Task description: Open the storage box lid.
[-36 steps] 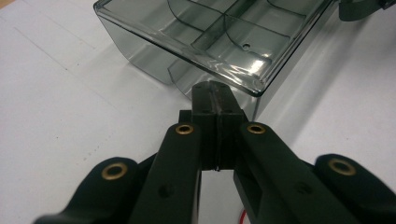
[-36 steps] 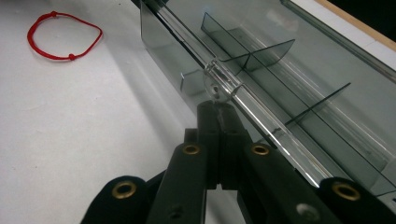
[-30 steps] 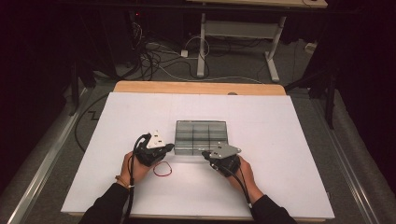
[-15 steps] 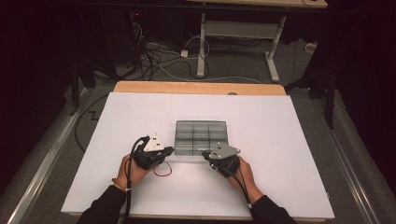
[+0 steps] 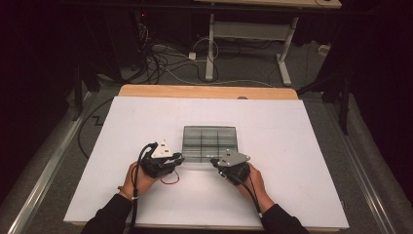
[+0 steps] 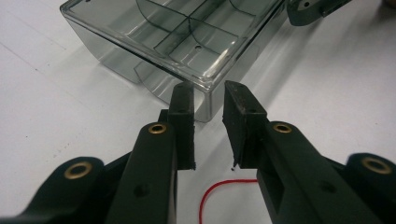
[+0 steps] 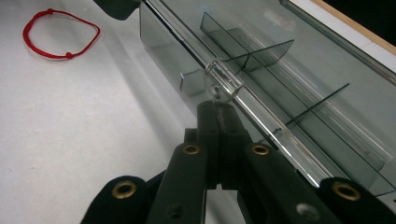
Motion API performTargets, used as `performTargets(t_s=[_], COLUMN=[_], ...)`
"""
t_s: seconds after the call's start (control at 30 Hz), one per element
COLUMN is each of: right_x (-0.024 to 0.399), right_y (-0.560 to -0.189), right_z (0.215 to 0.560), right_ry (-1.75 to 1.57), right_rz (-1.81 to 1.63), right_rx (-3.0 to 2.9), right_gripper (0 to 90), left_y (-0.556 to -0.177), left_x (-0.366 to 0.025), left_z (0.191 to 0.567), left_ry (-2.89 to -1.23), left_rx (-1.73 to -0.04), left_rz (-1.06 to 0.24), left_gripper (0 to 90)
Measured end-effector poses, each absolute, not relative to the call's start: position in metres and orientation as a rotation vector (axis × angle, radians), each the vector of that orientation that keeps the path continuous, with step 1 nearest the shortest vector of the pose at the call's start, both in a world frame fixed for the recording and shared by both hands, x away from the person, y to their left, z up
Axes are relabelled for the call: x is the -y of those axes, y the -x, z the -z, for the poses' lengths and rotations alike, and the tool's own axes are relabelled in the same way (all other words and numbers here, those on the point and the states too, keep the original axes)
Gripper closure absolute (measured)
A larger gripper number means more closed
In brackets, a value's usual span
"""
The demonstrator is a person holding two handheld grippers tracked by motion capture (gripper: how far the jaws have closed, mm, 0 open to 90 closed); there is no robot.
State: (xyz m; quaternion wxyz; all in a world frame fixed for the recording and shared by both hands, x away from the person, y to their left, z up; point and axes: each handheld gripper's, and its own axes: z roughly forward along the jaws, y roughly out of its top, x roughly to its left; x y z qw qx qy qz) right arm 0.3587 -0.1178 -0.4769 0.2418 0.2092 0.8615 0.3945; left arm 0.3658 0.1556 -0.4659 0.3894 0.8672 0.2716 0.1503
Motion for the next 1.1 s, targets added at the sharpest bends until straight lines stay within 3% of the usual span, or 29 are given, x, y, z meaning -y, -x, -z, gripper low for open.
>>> performTargets(t_s=[1.1], right_x=[0.1196], right_y=[-0.3574], right_z=[0.4728], right_ry=[-0.567], right_rz=[-1.105], right_rx=[-2.328], right_gripper=[90.0], left_y=[-0.3682], left_x=[-0.1597], left_z=[0.4614], left_ry=[-2.167], left_rx=[-0.72], left_rz=[-0.347], left_gripper=[79.5])
